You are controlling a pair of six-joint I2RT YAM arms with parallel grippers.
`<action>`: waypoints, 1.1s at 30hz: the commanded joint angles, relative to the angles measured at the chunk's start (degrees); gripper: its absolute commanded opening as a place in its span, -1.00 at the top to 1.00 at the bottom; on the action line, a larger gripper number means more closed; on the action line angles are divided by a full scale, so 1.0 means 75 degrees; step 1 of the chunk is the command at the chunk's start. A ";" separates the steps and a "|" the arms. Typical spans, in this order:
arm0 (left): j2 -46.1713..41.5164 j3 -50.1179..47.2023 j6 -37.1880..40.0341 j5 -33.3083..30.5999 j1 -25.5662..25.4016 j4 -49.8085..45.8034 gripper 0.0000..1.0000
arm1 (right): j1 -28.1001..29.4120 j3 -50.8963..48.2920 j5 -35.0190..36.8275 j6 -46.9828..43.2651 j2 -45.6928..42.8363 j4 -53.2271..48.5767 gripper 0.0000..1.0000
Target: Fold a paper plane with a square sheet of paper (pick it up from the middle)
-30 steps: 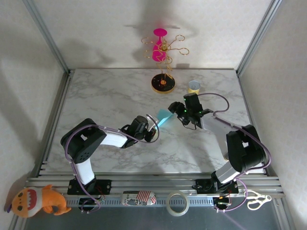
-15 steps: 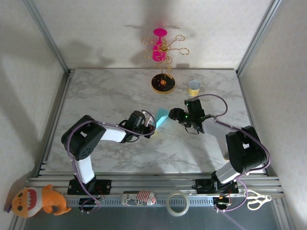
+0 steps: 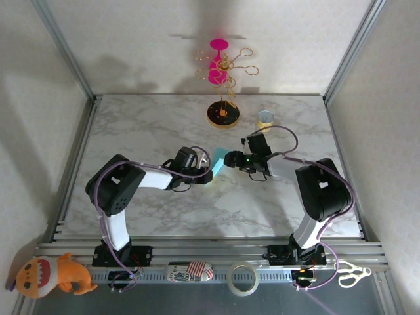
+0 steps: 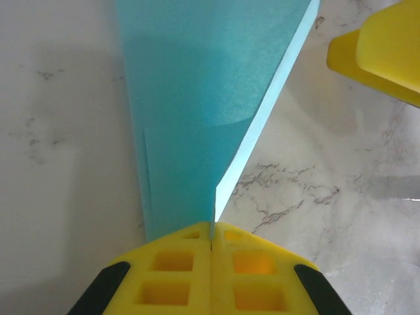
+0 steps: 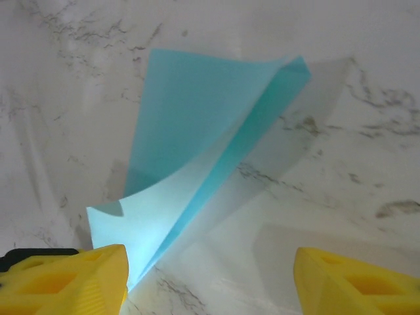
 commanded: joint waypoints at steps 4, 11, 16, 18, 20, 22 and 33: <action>0.0270 0.0182 -0.0905 0.0449 0.0130 -0.0015 1.00 | 0.0255 0.0526 0.0070 -0.0622 0.0463 -0.0490 -0.36; 0.0413 0.0113 -0.1261 0.0600 0.0217 0.0123 1.00 | 0.0413 0.0914 0.0249 -0.0813 0.0971 -0.0865 -0.34; 0.0426 0.0007 -0.1339 0.0632 0.0230 0.0289 1.00 | 0.0445 0.1040 0.0412 -0.0855 0.1212 -0.1065 -0.29; 0.0437 -0.0015 -0.1327 0.0634 0.0241 0.0299 1.00 | 0.0450 0.1112 0.0463 -0.0866 0.1318 -0.1148 -0.26; 0.0457 -0.0038 -0.1315 0.0640 0.0241 0.0302 1.00 | 0.0473 0.1188 0.0490 -0.0868 0.1429 -0.1229 -0.25; 0.0484 -0.0058 -0.1286 0.0635 0.0241 0.0300 0.94 | 0.0508 0.1289 0.0575 -0.0864 0.1569 -0.1319 -0.28; 0.0553 -0.0181 -0.1209 0.0635 0.0241 0.0290 0.67 | 0.0822 0.2028 0.1591 -0.0797 0.2371 -0.2289 -0.43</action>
